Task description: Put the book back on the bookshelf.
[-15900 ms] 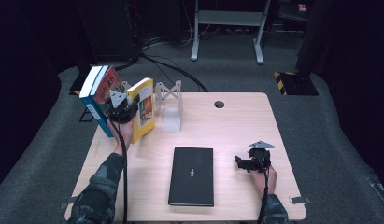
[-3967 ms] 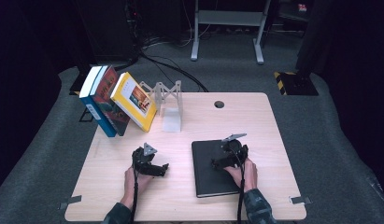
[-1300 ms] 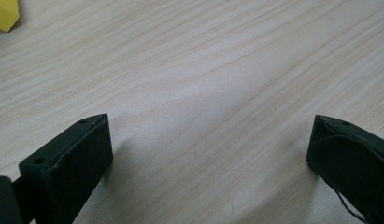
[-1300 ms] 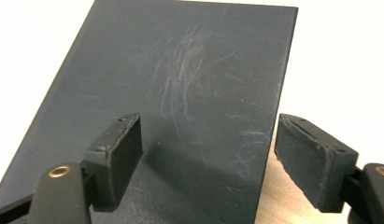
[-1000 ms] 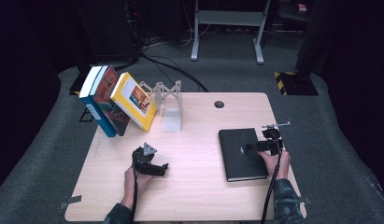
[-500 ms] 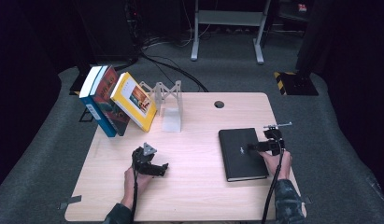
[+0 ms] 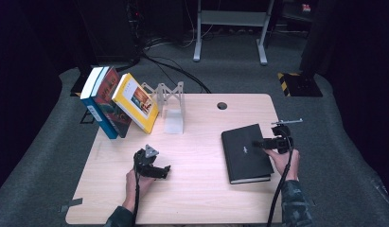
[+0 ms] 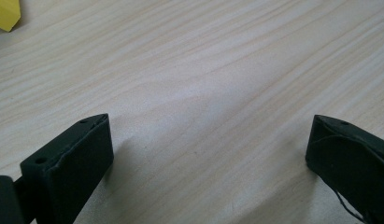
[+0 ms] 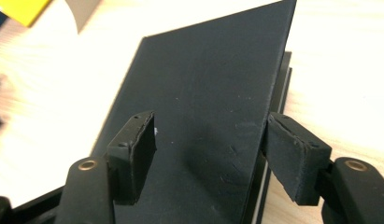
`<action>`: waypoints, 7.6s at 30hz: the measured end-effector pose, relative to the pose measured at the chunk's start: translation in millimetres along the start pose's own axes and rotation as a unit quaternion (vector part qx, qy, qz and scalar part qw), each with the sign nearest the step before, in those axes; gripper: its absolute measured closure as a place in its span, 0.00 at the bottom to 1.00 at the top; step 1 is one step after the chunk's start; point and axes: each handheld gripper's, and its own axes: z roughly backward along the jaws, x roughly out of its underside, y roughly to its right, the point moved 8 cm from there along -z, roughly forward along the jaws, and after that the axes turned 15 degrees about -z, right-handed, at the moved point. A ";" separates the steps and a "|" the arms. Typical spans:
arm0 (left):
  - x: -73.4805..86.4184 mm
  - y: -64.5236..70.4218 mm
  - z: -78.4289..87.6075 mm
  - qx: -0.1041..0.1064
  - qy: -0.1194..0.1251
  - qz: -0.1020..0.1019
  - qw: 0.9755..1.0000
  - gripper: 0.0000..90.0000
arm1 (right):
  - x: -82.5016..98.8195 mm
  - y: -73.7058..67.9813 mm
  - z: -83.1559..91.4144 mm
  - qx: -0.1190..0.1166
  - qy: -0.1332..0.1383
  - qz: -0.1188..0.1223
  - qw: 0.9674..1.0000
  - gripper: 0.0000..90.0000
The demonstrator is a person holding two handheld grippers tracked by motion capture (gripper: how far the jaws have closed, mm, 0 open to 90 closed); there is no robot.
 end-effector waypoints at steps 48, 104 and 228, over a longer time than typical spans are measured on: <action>-0.1 -0.1 -0.1 -0.001 0.002 0.002 1.000 0.01 | -36.7 -75.5 -18.3 0.012 -0.050 0.069 0.996 0.66; -0.4 0.0 0.0 -0.002 0.004 0.001 1.000 0.02 | -80.0 -102.6 -34.9 0.105 0.019 0.083 0.991 0.93; -3.5 1.1 -2.0 -0.012 0.005 0.006 1.000 0.04 | 53.7 -57.9 54.2 -0.032 0.222 0.180 0.958 0.12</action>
